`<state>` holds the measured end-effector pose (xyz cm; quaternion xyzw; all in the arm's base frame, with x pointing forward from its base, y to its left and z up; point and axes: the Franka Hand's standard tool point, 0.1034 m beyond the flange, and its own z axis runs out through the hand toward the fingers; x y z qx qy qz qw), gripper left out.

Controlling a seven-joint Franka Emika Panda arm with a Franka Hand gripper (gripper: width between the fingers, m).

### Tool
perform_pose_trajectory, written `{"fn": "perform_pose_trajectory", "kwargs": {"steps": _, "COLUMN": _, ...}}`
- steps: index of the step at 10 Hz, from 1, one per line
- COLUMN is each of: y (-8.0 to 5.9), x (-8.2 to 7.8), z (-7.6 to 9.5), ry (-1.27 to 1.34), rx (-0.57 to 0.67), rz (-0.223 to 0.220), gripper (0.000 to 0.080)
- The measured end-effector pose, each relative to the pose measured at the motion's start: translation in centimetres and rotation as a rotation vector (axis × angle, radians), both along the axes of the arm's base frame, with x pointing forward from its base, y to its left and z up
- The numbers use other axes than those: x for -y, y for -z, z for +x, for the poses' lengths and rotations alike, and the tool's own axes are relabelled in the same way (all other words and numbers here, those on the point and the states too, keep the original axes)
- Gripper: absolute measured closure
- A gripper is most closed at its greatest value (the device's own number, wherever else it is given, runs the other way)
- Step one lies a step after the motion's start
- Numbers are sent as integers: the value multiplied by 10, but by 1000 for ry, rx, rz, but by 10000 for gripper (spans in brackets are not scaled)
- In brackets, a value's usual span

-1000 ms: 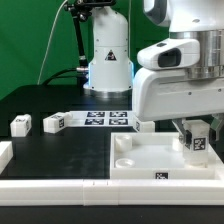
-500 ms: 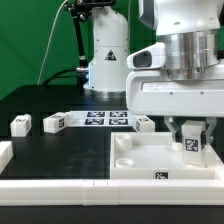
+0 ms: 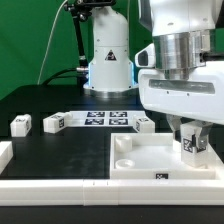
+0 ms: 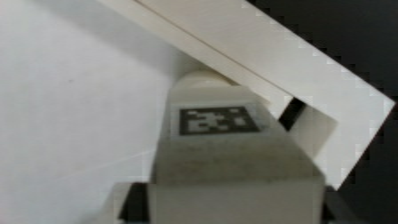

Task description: Assemble one leg

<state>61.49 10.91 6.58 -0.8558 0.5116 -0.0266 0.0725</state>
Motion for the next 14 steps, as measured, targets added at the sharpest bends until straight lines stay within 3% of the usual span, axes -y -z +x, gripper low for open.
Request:
{"fn": "perform_pose_trajectory", "kwargs": {"steps": 1, "y": 0, "x": 0, "z": 0, "ry": -3, "rx": 1, "rz": 0, "gripper": 455}}
{"fn": "perform_pose_trajectory", "kwargs": {"steps": 2, "y": 0, "x": -1, "z": 0, "ry": -30, "rx": 3, "rz": -3, "gripper": 320}}
{"fn": "perform_pose_trajectory", "kwargs": {"steps": 3, "y": 0, "x": -1, "z": 0, "ry": -61, "rx": 6, "rz": -7, "gripper": 320}}
{"fn": "perform_pose_trajectory", "kwargs": {"steps": 4, "y": 0, "x": -2, "z": 0, "ry": -62, "rx": 6, "rz": -7, "gripper": 183}}
{"fn": "perform_pose_trajectory", "kwargs": {"steps": 11, "y": -2, "x": -11, "z": 1, "ry": -768, "rx": 68, "rz": -85, "gripper": 151}}
{"fn": "perform_pose_trajectory", "kwargs": {"steps": 14, "y": 0, "x": -16, "z": 0, "ry": -1052, "rx": 78, "rz": -149, "gripper": 151}}
